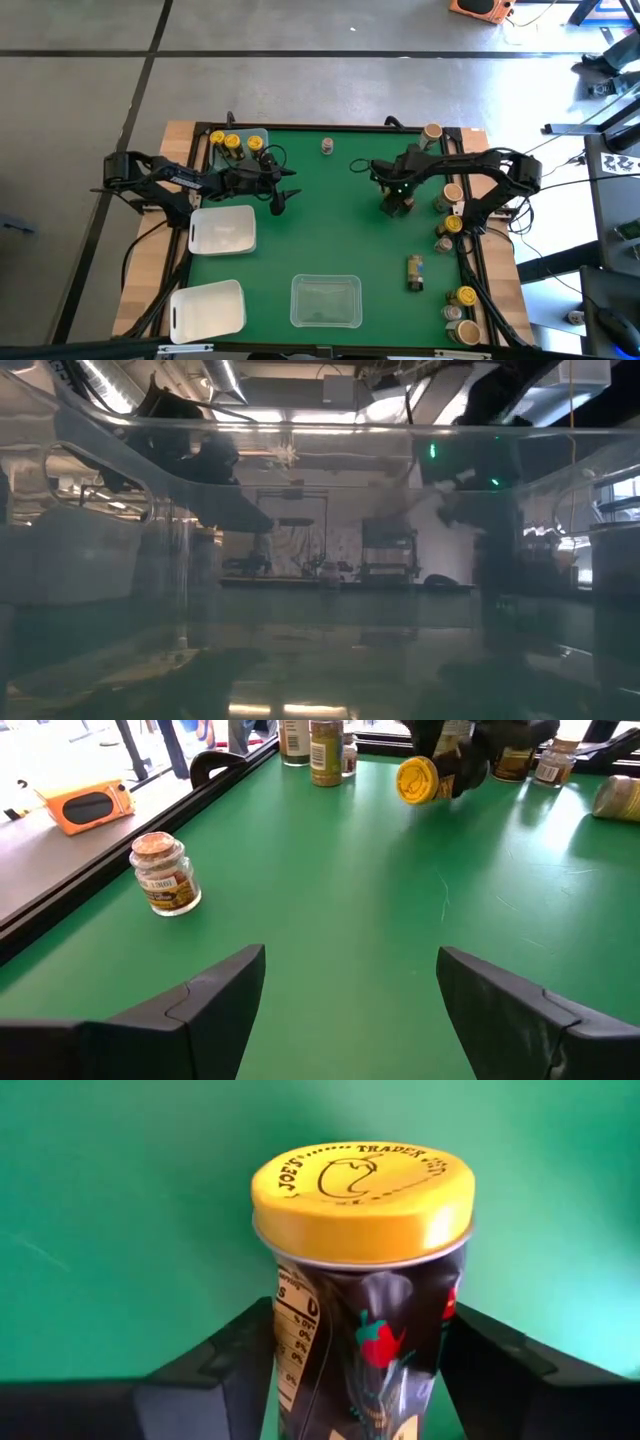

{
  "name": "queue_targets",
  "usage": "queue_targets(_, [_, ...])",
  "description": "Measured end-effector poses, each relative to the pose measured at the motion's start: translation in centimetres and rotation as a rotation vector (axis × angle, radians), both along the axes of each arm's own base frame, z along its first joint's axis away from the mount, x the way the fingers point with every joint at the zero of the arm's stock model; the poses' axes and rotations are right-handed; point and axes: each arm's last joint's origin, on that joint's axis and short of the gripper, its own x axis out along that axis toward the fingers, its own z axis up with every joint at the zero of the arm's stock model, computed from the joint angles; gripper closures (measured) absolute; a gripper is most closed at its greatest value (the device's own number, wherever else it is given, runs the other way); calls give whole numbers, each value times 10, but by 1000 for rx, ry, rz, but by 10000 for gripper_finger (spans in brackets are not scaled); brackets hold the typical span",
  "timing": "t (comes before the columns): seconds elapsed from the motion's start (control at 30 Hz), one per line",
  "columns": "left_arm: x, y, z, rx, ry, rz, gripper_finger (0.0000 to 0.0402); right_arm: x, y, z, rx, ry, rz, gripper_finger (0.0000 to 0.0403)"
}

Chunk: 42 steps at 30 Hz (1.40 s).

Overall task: Sort spices by type
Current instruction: Put the yellow spice bottle into the top transparent bin

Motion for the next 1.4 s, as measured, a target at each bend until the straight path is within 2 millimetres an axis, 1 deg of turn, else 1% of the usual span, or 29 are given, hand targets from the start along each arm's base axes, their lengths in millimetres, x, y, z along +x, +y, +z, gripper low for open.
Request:
queue_targets(0.1, [0,0,0,0,-1,0,107,18,-6,11,-68,-190,54,168])
queue_targets(0.23, [0,0,0,0,-1,0,107,40,-13,14,-179,-453,122,168])
queue_targets(0.3, [0,0,0,-3,-4,1,107,49,-16,10,-235,-575,144,168])
queue_targets(0.5, [0,0,1,-3,-9,2,107,70,-22,-7,-369,-839,192,168])
queue_targets(0.6, [0,0,1,-2,-13,2,107,79,-25,-21,-407,-911,213,168])
queue_targets(0.73, [1,0,2,-3,-26,3,107,94,-29,-33,-448,-1036,228,168])
queue_targets(0.83, [1,0,4,0,-38,4,107,100,-31,-47,-463,-1074,249,168])
queue_targets(0.97, [0,0,9,4,-57,9,107,109,-31,-53,-497,-1150,261,162])
queue_targets(1.07, [0,0,10,-1,-62,15,107,109,-28,-61,-498,-1118,300,155])
queue_targets(1.27, [0,0,9,-1,-60,16,107,110,-24,-64,-491,-1104,326,134])
queue_targets(1.4, [0,2,11,-12,-78,71,107,110,-24,-66,-475,-1094,327,110])
